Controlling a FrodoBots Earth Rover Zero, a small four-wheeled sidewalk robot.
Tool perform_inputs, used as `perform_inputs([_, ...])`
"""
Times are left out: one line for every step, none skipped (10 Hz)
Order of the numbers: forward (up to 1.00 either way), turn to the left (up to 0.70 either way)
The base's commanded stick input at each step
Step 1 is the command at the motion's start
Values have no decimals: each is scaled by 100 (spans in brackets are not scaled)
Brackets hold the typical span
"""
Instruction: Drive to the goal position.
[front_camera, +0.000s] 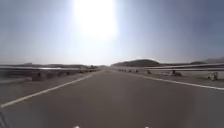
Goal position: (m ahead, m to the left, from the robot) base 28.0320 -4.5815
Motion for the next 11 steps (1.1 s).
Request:
perform_inputs([100,-19])
perform_inputs([100,0])
perform_inputs([100,0])
perform_inputs([100,0])
perform_inputs([100,0])
perform_inputs([100,0])
perform_inputs([100,0])
perform_inputs([100,0])
perform_inputs([100,0])
perform_inputs([100,0])
perform_inputs([100,0])
